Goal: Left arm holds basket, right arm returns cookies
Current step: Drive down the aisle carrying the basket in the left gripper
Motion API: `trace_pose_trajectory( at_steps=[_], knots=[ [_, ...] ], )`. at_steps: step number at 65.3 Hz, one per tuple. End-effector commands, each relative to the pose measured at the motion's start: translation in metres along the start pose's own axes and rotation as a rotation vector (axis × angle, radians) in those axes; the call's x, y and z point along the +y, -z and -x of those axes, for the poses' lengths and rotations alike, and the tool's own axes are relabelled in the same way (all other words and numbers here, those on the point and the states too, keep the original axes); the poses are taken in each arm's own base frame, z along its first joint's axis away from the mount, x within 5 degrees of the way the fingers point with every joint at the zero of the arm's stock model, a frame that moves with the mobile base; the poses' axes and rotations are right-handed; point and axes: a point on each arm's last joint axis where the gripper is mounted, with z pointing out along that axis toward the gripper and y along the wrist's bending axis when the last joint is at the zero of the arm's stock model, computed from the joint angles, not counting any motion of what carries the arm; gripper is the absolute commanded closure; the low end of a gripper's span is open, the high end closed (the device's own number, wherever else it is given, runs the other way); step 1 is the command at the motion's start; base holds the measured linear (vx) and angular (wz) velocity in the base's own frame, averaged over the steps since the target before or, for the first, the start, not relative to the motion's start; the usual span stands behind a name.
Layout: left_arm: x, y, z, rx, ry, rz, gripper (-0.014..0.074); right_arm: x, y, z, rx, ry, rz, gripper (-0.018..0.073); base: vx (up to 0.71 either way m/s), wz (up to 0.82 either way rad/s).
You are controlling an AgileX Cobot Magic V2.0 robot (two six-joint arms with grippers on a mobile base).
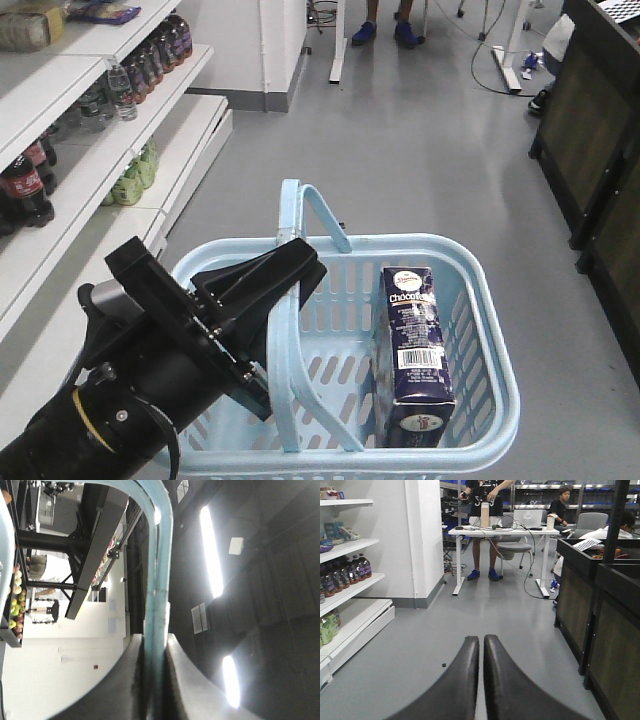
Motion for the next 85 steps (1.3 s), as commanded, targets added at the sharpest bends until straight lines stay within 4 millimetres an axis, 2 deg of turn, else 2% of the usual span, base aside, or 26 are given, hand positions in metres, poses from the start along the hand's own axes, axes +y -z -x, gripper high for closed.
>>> trace_pose_trajectory(
  at_steps=[1,85],
  knots=[
    [-0.0271,-0.0018,-0.0081,0.051,0.009,-0.196,0.0599,-0.0001,0.0003,0.0013,-0.067,0.011,-0.001,0.0565,0.03,-0.27],
    [-0.0271,-0.0018,-0.0081,0.051,0.009,-0.196,0.0599,-0.0001,0.0003,0.0013,-0.067,0.011,-0.001,0.0565,0.06,-0.08]
  ],
)
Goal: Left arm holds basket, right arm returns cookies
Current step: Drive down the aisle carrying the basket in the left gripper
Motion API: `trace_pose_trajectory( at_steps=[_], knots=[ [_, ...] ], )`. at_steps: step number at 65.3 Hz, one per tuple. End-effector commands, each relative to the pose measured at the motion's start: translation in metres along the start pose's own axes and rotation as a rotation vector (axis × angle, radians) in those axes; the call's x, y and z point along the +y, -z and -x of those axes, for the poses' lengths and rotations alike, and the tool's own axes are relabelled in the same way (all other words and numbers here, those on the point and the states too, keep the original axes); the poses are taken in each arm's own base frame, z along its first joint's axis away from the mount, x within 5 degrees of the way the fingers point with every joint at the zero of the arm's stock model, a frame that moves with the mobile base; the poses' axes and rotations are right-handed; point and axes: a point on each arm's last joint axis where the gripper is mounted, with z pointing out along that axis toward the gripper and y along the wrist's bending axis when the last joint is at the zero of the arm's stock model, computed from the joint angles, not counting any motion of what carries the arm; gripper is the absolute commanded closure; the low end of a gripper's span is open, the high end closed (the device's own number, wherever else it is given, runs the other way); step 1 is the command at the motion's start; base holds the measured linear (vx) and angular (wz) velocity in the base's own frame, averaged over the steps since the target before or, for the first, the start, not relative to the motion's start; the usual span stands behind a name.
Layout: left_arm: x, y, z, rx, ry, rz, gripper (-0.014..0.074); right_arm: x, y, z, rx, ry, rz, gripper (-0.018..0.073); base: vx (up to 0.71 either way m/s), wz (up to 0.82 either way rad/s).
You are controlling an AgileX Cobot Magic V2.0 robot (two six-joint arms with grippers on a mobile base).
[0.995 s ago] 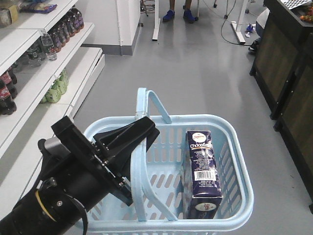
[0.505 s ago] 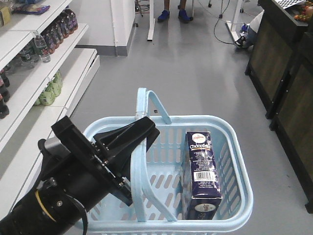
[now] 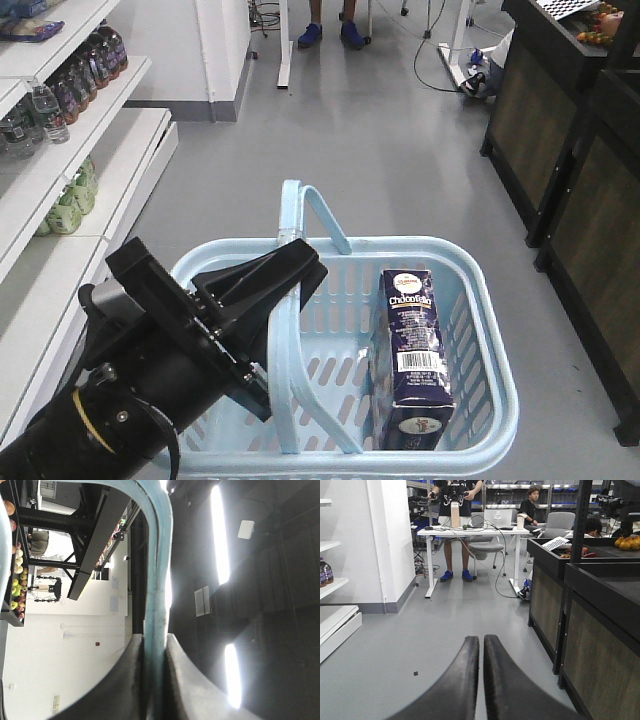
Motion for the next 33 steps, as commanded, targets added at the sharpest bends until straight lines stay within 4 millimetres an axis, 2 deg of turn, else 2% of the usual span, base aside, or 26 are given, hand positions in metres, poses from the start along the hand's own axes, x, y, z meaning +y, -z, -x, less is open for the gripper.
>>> trace_pose_trajectory(
  at_steps=[1,33],
  knots=[
    [-0.0272,-0.0018,-0.0079,0.049,0.009,-0.196,0.0599,-0.0001,0.0003,0.0013,-0.067,0.011,-0.001,0.0565,0.20,-0.05],
    [-0.0272,-0.0018,-0.0079,0.049,0.009,-0.196,0.0599,-0.0001,0.0003,0.0013,-0.067,0.011,-0.001,0.0565,0.29,0.00]
  ],
)
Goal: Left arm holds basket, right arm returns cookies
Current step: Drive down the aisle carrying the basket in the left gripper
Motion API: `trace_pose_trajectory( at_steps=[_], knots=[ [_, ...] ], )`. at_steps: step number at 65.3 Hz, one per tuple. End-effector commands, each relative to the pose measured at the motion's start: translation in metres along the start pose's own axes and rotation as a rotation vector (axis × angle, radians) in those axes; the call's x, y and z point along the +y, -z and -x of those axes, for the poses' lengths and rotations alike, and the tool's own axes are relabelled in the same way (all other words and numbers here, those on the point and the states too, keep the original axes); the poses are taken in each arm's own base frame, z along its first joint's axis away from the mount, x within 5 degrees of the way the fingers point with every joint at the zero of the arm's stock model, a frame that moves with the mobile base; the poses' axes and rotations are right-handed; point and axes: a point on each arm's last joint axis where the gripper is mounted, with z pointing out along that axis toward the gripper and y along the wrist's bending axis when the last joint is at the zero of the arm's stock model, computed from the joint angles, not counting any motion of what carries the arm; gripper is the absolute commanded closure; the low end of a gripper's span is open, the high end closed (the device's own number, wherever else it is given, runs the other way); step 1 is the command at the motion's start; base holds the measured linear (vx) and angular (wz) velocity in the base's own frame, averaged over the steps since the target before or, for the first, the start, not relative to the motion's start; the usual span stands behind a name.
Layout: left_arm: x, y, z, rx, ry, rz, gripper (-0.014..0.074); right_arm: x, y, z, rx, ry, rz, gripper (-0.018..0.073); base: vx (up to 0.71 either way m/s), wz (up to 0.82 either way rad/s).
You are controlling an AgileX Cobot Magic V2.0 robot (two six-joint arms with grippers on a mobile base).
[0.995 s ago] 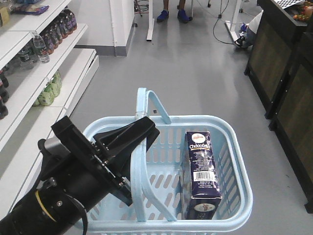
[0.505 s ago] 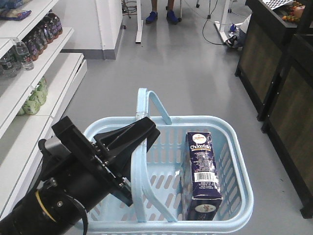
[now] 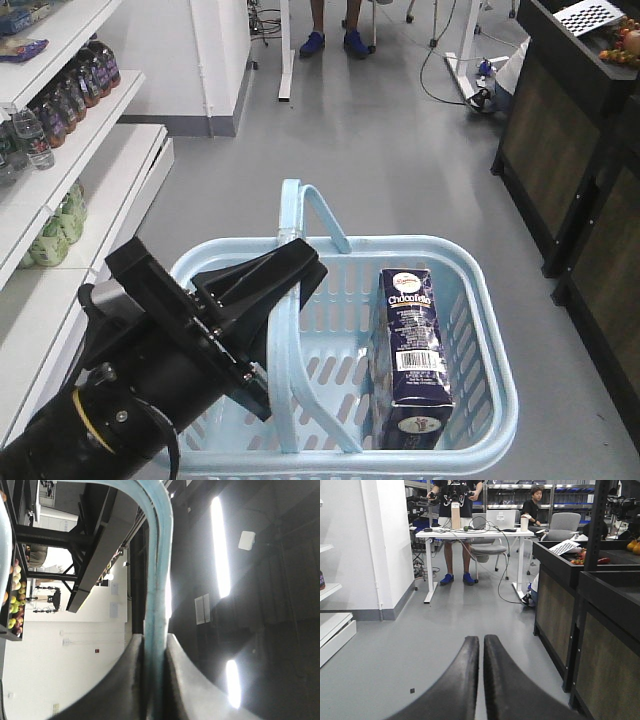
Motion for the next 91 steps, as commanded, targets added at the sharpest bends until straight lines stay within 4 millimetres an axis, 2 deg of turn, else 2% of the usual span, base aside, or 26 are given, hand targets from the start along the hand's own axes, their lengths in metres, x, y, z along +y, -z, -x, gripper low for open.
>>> trace_pose_trajectory(
  at_steps=[1,91],
  knots=[
    [-0.0272,-0.0019,-0.0077,0.047,0.010,-0.196,0.0599,-0.0001,0.0003,0.0013,-0.067,0.011,-0.001,0.0565,0.37,0.03],
    [-0.0272,-0.0019,-0.0077,0.047,0.010,-0.196,0.0599,-0.0001,0.0003,0.0013,-0.067,0.011,-0.001,0.0565,0.42,0.01]
  ],
)
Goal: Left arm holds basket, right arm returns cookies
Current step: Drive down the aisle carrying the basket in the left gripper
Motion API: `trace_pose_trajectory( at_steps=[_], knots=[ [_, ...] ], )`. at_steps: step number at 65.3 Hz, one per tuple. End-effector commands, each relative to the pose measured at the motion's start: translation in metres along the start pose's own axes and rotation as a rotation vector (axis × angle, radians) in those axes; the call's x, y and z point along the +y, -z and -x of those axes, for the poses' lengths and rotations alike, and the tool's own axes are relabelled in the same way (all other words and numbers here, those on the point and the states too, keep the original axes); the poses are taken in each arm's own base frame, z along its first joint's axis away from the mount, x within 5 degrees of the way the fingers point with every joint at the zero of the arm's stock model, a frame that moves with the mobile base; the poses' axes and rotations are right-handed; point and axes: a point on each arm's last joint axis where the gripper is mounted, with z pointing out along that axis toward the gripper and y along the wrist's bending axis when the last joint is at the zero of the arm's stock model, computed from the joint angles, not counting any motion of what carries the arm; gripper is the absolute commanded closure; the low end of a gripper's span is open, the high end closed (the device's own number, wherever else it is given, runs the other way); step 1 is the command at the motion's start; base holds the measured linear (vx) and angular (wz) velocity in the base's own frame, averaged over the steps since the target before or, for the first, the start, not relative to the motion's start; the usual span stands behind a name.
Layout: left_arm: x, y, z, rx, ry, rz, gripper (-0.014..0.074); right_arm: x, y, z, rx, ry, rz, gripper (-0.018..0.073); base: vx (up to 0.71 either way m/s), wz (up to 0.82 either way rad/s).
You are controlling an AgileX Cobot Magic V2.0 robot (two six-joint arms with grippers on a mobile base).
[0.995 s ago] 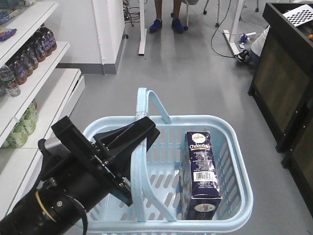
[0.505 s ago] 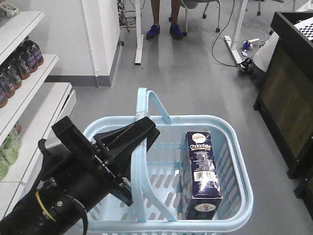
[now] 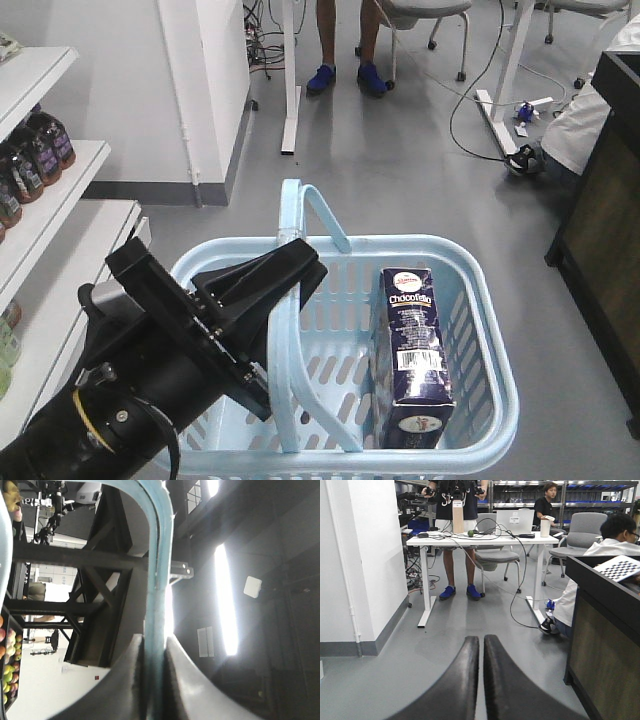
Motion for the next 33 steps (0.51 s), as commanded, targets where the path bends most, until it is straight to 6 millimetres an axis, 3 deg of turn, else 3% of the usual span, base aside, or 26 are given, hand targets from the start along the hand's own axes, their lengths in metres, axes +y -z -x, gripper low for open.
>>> trace_pose_trajectory(
  at_steps=[1,33],
  knots=[
    [-0.0272,-0.0019,-0.0077,0.047,0.010,-0.196,0.0599,-0.0001,0.0003,0.0013,-0.067,0.011,-0.001,0.0565,0.42,0.06],
    [-0.0272,-0.0019,-0.0077,0.047,0.010,-0.196,0.0599,-0.0001,0.0003,0.0012,-0.066,0.011,-0.001,0.0565,0.41,0.04]
  ],
)
